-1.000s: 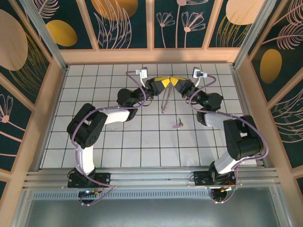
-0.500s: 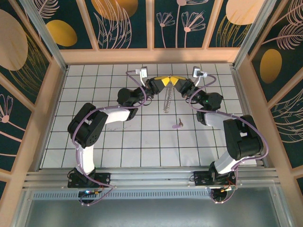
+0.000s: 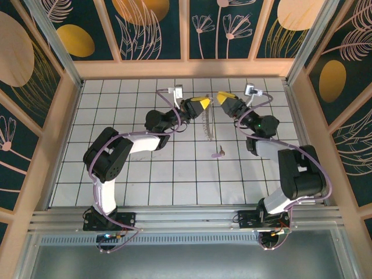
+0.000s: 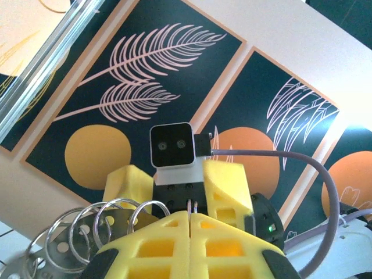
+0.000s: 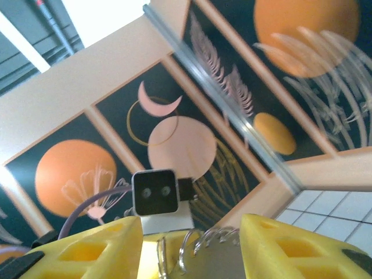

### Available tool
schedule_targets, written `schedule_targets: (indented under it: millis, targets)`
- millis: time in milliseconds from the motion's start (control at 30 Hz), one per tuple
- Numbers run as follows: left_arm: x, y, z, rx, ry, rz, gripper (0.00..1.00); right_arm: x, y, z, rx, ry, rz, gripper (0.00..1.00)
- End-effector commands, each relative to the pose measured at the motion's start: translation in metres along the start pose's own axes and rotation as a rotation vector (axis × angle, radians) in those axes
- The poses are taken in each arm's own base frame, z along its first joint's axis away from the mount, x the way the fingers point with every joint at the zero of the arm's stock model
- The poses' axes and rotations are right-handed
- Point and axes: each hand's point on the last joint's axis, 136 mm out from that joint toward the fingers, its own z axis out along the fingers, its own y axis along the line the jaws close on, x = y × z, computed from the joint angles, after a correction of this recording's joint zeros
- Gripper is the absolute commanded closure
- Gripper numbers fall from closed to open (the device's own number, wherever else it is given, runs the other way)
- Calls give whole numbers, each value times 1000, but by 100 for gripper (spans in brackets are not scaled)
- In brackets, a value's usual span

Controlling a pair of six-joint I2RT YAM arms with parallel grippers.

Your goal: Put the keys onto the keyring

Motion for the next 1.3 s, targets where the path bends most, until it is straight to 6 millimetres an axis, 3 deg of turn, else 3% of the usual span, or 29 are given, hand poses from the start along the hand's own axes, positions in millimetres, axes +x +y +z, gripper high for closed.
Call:
schedule_targets:
  millis: [0,267,533,700,833,1033,1267]
  targets:
    - [-20,-25,0,39,-47,100,100,-16,7,-12,60,-63,-55,50]
    - [-23,-17,-7,-27,-20,151,100,-23,-19,-21,314,-118,-67,47]
    - [-28,-8,-23,-100,-16,174,100,1,-34,12,515,-55,-111,46]
    - [-25,-6,-30,-111,-19,174,100,20,-41,27,534,-14,-81,46]
    - [-25,-4,-34,-118,-33,164,100,20,-38,28,533,-16,-75,46]
    - [-29,-5,-32,-113,-47,154,100,2,-13,28,509,-61,-126,46]
    - [-31,-5,-28,-107,-40,157,100,-4,-10,27,517,-71,-146,46]
